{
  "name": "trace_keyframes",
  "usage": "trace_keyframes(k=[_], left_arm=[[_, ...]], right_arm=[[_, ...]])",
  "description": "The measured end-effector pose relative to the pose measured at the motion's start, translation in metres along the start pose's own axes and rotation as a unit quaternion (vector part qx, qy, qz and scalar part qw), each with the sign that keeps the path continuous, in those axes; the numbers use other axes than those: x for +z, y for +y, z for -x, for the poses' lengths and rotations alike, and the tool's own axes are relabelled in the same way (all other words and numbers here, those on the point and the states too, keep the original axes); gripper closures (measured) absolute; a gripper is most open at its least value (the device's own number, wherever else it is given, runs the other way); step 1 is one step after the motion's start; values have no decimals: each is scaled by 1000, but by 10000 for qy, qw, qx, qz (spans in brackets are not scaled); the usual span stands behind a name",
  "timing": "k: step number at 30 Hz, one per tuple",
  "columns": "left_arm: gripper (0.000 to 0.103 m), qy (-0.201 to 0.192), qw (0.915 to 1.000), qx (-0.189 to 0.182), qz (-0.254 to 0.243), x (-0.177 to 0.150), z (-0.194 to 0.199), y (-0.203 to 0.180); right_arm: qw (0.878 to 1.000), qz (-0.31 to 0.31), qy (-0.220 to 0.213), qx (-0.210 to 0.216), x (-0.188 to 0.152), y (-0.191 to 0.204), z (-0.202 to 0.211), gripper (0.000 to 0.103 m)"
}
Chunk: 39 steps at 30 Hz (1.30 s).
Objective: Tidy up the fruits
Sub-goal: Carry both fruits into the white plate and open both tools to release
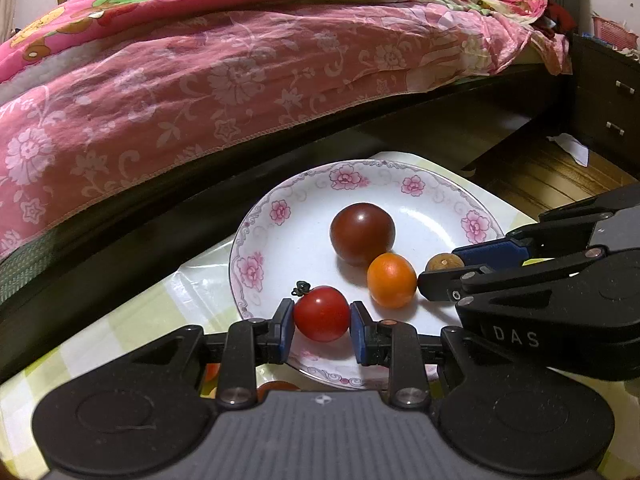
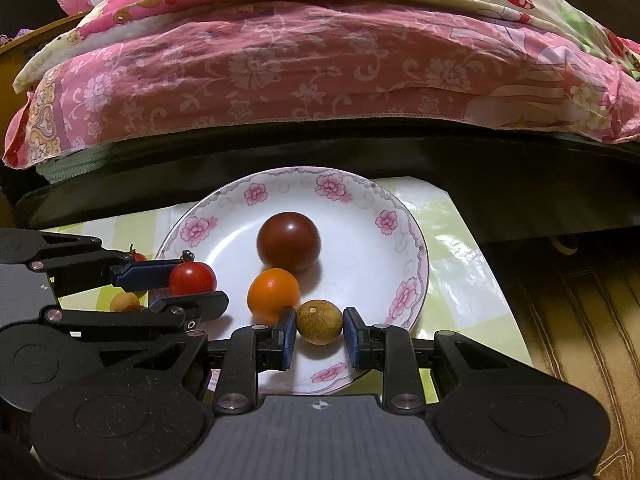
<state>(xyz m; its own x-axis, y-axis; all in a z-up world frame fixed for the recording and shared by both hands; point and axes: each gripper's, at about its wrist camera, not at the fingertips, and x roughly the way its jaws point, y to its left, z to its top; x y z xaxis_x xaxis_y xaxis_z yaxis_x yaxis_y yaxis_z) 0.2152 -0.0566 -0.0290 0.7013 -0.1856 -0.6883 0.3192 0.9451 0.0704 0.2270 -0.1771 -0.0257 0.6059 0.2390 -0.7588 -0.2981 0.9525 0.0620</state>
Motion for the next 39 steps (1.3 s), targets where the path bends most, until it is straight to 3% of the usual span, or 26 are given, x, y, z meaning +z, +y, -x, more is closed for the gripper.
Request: trace_keyframes(k=[29,39], left_arm=[[65,-38,9999,103,18,2,-2,1],[63,-114,9996,239,17,3,5,3]], right_arm=[[10000,0,-58,48,4,1,-3,77],[9999,-54,-147,31,8,1,3,69]])
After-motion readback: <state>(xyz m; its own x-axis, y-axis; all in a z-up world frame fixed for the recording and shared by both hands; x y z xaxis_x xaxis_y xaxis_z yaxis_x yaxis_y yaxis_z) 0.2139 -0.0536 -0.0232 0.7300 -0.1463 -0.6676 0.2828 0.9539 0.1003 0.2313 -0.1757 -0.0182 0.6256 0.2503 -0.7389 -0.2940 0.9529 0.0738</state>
